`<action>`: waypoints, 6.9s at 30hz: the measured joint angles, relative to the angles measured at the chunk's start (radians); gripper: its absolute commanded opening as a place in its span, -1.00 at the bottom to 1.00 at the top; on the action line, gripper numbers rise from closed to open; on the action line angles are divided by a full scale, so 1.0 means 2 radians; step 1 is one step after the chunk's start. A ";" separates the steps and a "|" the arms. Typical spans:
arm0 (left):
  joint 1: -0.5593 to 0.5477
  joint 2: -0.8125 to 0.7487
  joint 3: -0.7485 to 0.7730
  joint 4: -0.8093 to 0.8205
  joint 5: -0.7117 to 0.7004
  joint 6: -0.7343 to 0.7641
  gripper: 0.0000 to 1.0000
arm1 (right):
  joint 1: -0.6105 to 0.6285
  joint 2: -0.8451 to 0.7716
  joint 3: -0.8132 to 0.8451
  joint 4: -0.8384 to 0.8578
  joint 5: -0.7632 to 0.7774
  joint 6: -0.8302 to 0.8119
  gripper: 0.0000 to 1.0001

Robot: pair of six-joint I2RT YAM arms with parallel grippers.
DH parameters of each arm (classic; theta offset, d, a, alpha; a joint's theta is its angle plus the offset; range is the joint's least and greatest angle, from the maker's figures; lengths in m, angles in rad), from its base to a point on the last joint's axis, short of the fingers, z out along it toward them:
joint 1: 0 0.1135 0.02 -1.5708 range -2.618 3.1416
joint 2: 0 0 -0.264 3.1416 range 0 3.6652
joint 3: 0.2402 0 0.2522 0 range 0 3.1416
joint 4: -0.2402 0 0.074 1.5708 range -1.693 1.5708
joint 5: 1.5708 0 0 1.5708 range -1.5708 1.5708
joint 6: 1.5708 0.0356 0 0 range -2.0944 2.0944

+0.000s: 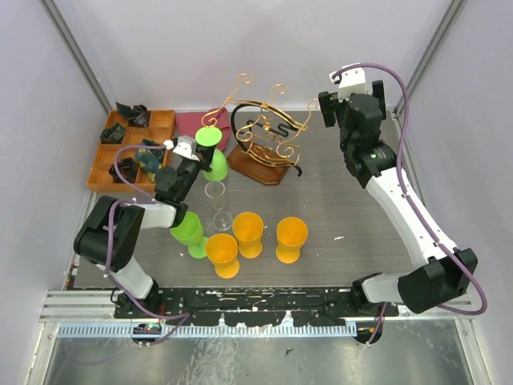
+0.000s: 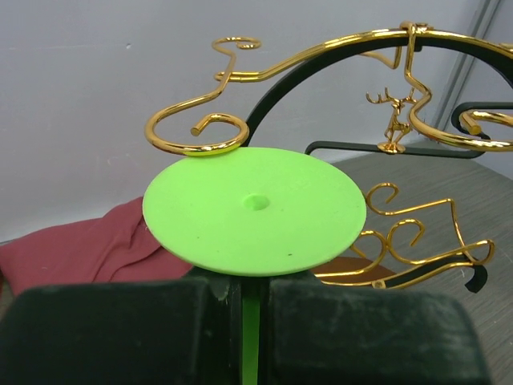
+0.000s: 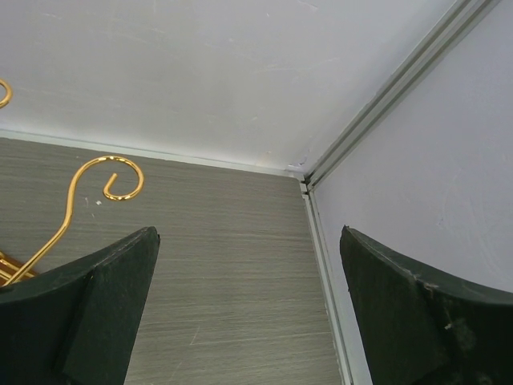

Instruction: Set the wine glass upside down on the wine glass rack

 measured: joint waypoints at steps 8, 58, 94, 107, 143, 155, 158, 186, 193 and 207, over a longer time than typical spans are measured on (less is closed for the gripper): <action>-0.002 -0.031 -0.021 -0.025 0.021 0.013 -1.00 | 0.000 0.006 -0.002 0.000 -0.001 0.011 1.00; -0.010 0.099 0.131 -0.013 -0.074 0.013 -0.15 | -0.004 0.019 -0.008 0.000 0.003 0.010 1.00; 0.001 0.074 0.093 0.006 -0.161 0.026 -0.51 | -0.006 0.022 -0.014 0.000 0.003 0.011 1.00; 0.005 0.044 0.053 0.010 -0.130 0.026 -0.60 | -0.006 0.022 -0.023 0.000 0.003 0.011 1.00; -0.009 0.008 0.044 -0.018 -0.049 0.027 0.73 | -0.006 0.022 0.006 -0.040 -0.010 0.028 1.00; -0.010 -0.089 0.024 -0.099 -0.058 0.035 0.98 | -0.006 0.078 0.163 -0.103 -0.034 0.075 1.00; -0.010 -0.109 0.024 -0.127 -0.057 0.037 0.96 | -0.006 0.101 0.177 -0.114 -0.048 0.086 1.00; -0.010 -0.290 0.095 -0.445 -0.085 0.106 0.96 | -0.026 0.301 0.352 -0.250 -0.129 0.141 1.00; -0.010 -0.290 0.097 -0.468 -0.085 0.115 0.96 | -0.027 0.301 0.350 -0.291 -0.132 0.158 1.00; -0.010 -0.290 0.100 -0.491 -0.076 0.123 0.96 | -0.026 0.224 0.246 -0.336 -0.142 0.179 1.00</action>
